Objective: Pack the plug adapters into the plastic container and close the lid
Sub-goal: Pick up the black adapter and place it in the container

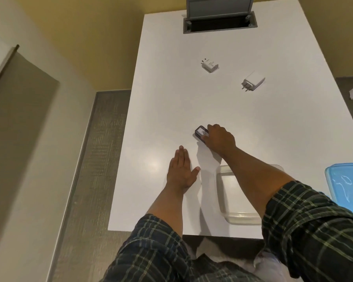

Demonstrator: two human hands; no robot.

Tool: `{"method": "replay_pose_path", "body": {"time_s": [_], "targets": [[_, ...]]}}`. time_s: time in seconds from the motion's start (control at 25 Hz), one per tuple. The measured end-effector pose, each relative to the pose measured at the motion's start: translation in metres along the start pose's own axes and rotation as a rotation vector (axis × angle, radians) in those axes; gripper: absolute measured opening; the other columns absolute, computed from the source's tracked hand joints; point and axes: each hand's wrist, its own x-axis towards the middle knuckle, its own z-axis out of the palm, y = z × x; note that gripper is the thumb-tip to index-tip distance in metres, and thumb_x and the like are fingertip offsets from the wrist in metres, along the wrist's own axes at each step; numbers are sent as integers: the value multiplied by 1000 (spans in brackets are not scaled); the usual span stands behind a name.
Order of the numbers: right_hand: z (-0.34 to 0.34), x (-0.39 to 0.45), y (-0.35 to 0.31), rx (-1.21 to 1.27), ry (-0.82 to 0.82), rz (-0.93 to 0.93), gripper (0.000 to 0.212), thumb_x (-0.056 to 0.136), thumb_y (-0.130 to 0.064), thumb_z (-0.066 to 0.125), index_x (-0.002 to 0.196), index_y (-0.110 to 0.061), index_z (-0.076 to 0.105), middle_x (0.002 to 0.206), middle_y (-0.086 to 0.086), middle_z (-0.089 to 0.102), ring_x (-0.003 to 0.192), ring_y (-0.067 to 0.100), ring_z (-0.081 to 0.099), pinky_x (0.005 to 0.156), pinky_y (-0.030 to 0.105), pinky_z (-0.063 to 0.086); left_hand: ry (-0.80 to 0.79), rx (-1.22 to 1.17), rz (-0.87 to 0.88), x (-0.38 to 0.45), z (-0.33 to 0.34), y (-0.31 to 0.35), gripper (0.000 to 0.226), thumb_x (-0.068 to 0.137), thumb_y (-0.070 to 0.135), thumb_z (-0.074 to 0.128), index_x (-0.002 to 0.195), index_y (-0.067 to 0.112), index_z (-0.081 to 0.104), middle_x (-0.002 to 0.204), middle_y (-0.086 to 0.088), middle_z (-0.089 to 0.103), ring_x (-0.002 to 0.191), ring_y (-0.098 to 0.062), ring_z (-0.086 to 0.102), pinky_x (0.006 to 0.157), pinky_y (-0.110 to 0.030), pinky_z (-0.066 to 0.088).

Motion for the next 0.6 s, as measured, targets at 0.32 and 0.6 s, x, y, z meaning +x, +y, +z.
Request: {"method": "replay_pose_path", "body": {"time_s": [0.32, 0.6], "targets": [[13, 8, -11, -11, 5, -25, 33, 95, -27, 58, 123, -11, 57, 120, 11, 61, 112, 33, 57, 87, 40, 48, -38, -82, -3, 7, 9, -7, 87, 104, 61, 26, 161, 11, -16, 170, -8, -23, 159, -25, -18, 130, -43, -2], [7, 4, -15, -97, -33, -65, 37, 82, -7, 59, 118, -8, 55, 115, 12, 60, 105, 34, 58, 80, 38, 45, -31, -82, -3, 9, 11, -8, 87, 104, 61, 27, 161, 11, -15, 170, -8, -22, 159, -25, -17, 130, -43, 0]]}}
